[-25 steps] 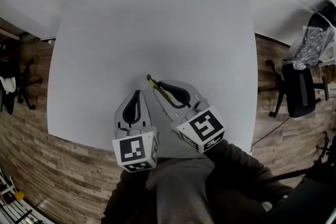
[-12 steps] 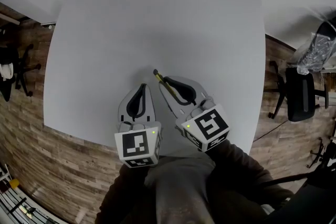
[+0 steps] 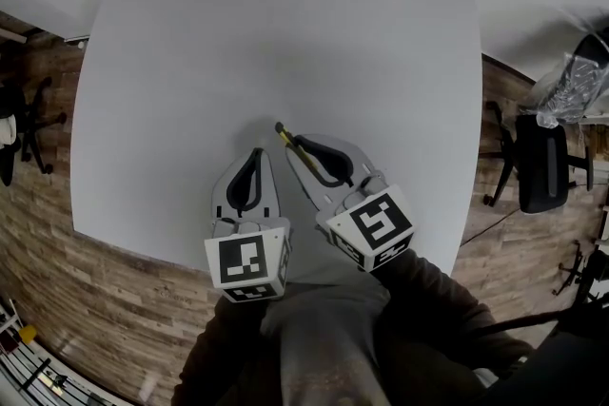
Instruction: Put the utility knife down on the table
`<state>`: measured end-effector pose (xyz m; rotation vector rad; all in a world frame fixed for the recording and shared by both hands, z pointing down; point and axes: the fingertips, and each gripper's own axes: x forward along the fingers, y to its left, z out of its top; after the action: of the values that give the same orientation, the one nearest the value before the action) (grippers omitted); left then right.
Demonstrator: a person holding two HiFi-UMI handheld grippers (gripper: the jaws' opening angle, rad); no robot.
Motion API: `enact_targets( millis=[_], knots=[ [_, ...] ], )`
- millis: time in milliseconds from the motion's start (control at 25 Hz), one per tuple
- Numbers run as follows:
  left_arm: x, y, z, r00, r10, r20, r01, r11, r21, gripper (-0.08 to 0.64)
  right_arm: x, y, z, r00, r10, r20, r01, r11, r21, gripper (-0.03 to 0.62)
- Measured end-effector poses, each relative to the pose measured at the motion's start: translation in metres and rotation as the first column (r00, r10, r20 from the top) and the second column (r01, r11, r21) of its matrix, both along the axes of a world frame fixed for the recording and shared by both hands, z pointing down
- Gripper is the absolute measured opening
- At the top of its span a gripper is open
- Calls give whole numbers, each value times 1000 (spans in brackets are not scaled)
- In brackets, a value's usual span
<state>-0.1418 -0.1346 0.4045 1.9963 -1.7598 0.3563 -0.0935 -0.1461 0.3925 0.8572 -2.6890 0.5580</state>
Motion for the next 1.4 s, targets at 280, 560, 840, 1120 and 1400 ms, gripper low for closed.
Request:
enact_targets(
  millis=[280,560,840,1120,1400],
  knots=[
    [-3,-4,9,1000,9,-5,-9,1000,-16,3,-3,-4,9,1000,2,-10,-2,1000,-12,52],
    [1,-5,12,1000,15,-7,-15,1000,-25,3,-1,-6,17,1000,5,-18,-5,1000,-28,51],
    [-5,-10,17,1000,13,-7,-13,999,-32,3,-6,-10,24,1000,4,-21,-5,999,-37,52],
    [-7,-16,22,1000,22,-12,-23,999,-38,3,-7,-16,30,999,12,-29,-14,999,-43,52],
    [0,-17,12,1000,10,2,-10,999,-32,2,-4,-17,20,1000,0,-16,0,999,-43,52]
  ],
)
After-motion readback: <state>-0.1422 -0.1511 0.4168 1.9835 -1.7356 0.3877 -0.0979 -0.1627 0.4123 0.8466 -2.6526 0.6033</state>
